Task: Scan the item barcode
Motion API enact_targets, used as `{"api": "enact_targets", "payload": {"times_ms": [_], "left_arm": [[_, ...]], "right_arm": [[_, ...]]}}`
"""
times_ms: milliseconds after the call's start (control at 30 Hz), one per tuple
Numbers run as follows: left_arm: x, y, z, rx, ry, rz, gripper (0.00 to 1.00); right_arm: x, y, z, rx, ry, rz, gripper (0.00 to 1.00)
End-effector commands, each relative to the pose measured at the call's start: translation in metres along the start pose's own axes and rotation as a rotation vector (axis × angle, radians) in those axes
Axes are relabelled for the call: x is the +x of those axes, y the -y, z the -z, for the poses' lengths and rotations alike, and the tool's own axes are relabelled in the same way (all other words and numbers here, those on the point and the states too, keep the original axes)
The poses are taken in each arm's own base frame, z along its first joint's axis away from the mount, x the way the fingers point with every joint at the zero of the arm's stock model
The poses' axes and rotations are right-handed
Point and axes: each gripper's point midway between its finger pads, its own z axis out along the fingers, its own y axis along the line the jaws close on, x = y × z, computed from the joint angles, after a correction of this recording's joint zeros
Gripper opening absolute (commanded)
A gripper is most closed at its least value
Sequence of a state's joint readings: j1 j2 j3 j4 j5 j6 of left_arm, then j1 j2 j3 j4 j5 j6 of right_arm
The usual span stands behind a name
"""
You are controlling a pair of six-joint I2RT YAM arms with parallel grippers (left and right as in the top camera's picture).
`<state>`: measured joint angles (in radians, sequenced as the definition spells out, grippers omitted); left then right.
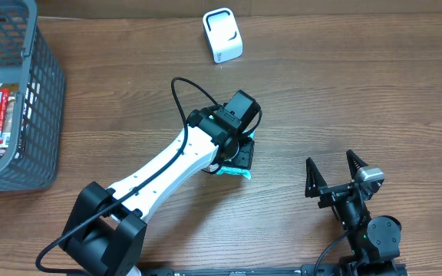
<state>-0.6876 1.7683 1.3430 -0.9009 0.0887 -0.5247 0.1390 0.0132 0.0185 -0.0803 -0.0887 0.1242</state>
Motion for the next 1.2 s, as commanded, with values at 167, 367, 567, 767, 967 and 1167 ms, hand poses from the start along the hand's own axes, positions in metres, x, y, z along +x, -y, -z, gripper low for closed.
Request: {"api": "enact_targets", "payload": {"times_ms": [167,367,567,767,967,1167], "left_arm": [[-0.016,0.008,0.012,0.011,0.053,0.001,0.51],[-0.029,0.017,0.031,0.032,0.091,-0.001,0.49],[-0.045,-0.001,0.051,-0.045,0.140,0.028,0.50],[-0.052,-0.059,0.069,-0.174,0.125,0.148,0.51],[-0.042,-0.108,0.072,-0.309,0.087,0.234,0.54],[-0.043,-0.117,0.073,-0.319,0.087,0.252,0.64]], "right_arm": [[0.003,0.003,0.000,0.011,-0.001,-0.003,1.00],[0.003,0.003,0.000,0.011,-0.001,-0.003,1.00],[0.003,0.003,0.000,0.011,-0.001,-0.003,1.00],[0.003,0.003,0.000,0.011,-0.001,-0.003,1.00],[0.003,0.003,0.000,0.011,-0.001,-0.003,1.00],[0.003,0.003,0.000,0.011,-0.001,-0.003,1.00]]}}
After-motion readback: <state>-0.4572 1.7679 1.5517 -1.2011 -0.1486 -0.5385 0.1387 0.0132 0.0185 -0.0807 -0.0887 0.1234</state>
